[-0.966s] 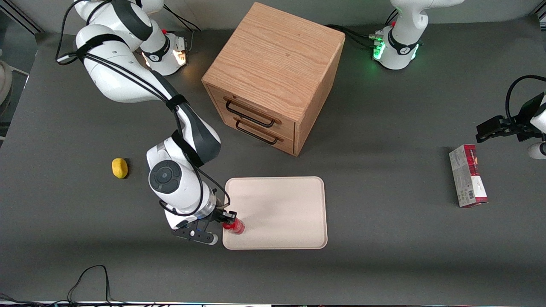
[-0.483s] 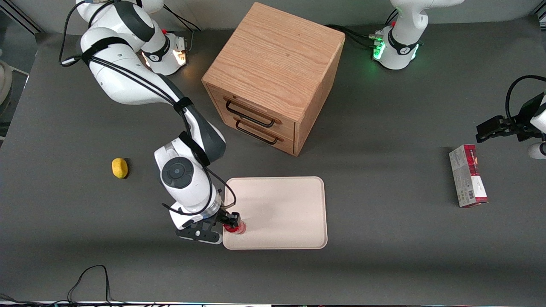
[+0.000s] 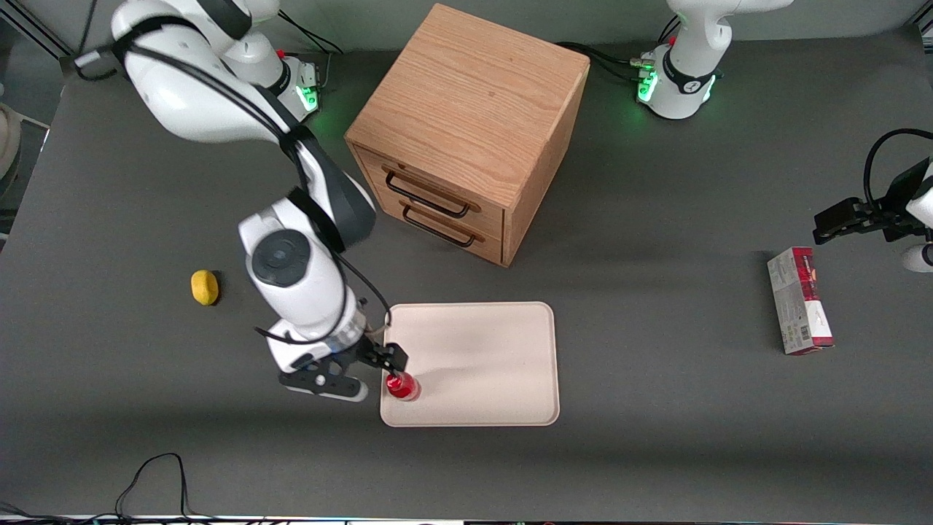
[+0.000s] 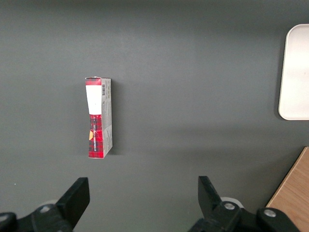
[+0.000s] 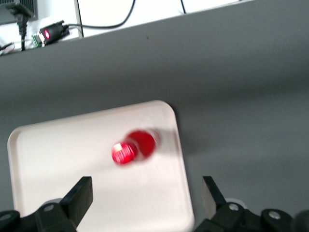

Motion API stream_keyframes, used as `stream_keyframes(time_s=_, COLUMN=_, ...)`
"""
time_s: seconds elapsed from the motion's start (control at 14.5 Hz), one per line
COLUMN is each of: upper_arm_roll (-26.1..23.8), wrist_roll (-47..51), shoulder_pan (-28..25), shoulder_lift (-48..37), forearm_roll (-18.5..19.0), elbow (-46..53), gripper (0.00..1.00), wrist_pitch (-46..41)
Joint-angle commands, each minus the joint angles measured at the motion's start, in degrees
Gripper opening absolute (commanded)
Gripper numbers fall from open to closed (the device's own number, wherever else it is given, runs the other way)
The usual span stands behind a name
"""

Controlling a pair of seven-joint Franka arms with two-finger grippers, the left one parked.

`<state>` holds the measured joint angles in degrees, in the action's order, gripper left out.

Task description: Place coke bottle on tray

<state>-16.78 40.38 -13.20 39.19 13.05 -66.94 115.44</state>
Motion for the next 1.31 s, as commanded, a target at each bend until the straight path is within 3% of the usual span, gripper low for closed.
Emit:
stream_keyframes(time_s=0.0, upper_arm_roll=9.1, wrist_roll=-14.7, shoulder_pan=0.2, shoulder_lift=-18.0, forearm_roll=-12.7, elbow=-15.6, gripper=1.0, wrist_pitch=-5.6)
stream_keyframes(time_s=0.07, upper_arm_roll=12.0, wrist_roll=-20.0, shoulder_pan=-0.2, shoulder_lift=-22.6, forearm_roll=-14.3, elbow=-19.2, gripper=1.0, wrist_pitch=-8.0)
stream_keyframes(time_s=0.28, upper_arm_roll=17.3, wrist_roll=-29.2, shoulder_pan=-0.1, shoulder_lift=-33.2, forearm_roll=-13.9, elbow=-27.8, gripper=1.0, wrist_pitch=-14.5)
stream_keyframes(time_s=0.41, upper_arm_roll=19.3, wrist_roll=-31.8, shoulder_pan=0.3, shoulder_lift=-41.2, forearm_roll=-13.6, elbow=-35.8, gripper=1.0, wrist_pitch=-15.2)
stream_keyframes(time_s=0.69, upper_arm_roll=24.1, wrist_roll=-31.9, shoulder_pan=1.0, shoulder_lift=-50.9, forearm_roll=-13.4, elbow=-42.7, gripper=1.0, wrist_pitch=-17.8)
stream_keyframes(time_s=1.24, upper_arm_roll=25.7, wrist_roll=-32.4, shoulder_pan=3.5, shoulder_lift=-51.1, forearm_roll=-13.6, elbow=-40.4, gripper=1.0, wrist_pitch=-19.6)
